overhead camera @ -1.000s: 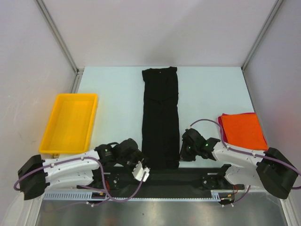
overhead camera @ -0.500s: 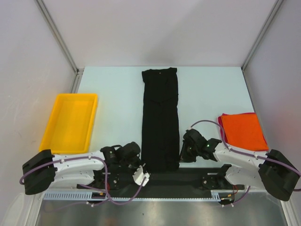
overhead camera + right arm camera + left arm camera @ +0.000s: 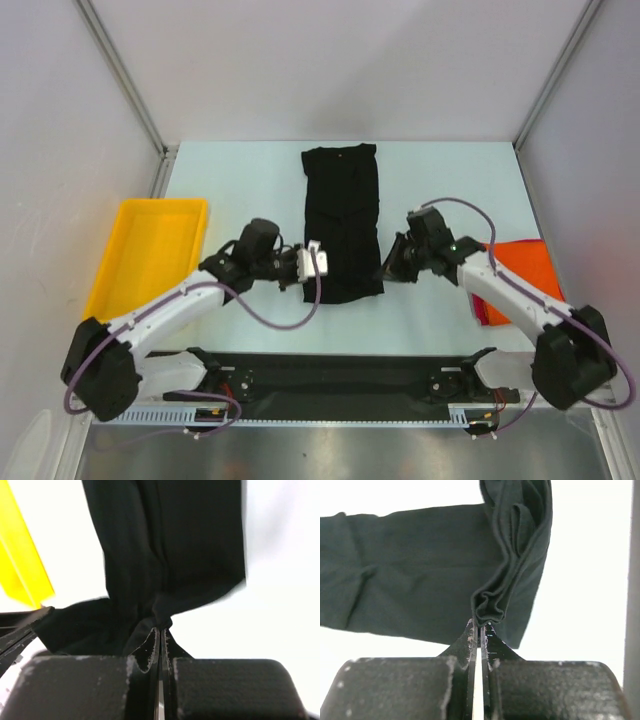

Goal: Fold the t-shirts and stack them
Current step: Fold the tshirt

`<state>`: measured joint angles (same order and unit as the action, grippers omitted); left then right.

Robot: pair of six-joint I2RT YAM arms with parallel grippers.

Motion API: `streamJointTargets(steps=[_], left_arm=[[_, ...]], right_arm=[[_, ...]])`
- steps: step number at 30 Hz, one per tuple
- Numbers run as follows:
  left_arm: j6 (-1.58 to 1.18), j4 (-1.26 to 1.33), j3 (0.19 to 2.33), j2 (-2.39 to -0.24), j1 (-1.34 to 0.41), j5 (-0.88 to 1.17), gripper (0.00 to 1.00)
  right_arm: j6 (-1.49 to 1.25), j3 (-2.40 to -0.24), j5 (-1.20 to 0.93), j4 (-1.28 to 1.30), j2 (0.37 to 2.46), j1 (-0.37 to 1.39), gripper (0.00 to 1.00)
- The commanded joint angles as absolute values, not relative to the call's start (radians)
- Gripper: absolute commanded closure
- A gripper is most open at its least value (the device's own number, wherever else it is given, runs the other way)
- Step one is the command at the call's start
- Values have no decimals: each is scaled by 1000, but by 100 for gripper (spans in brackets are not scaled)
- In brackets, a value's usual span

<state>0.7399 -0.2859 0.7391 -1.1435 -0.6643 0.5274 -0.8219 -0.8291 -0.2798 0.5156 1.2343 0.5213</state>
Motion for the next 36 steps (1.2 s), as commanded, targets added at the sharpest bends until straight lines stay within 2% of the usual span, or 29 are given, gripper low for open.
streamJointTargets(steps=[1, 9, 13, 24, 27, 28, 29, 30, 31, 32, 35, 36], left_arm=[[634, -279, 817, -1251, -563, 638, 100], [620, -299, 1066, -1583, -463, 572, 100], [598, -308, 1236, -1730, -417, 555, 100], [660, -354, 1449, -1950, -367, 517, 100], [638, -365, 1502, -2009, -350, 517, 100], [637, -371, 1518, -2022, -347, 509, 100], [631, -370, 1525, -2038, -342, 502, 98], [627, -368, 1531, -2046, -341, 496, 91], [621, -362, 1546, -2051, -341, 485, 80], [603, -357, 1560, -2059, -339, 474, 62], [524, -347, 1650, -2083, -330, 407, 47], [502, -353, 1679, -2089, -324, 379, 47]], right_arm=[[-689, -945, -354, 496, 1389, 454, 100], [-617, -1270, -371, 443, 1699, 328, 100], [-629, -1327, -406, 408, 1824, 285, 100], [-655, -1517, -462, 413, 2048, 242, 100], [-655, -1571, -460, 434, 2092, 242, 85], [-660, -1578, -454, 445, 2098, 242, 73], [-660, -1582, -450, 445, 2098, 236, 68], [-660, -1588, -422, 448, 2095, 233, 64], [-657, -1589, -401, 454, 2088, 227, 59], [-652, -1594, -376, 459, 2079, 218, 57], [-609, -1620, -240, 471, 2013, 221, 50], [-589, -1623, -151, 483, 1988, 233, 50]])
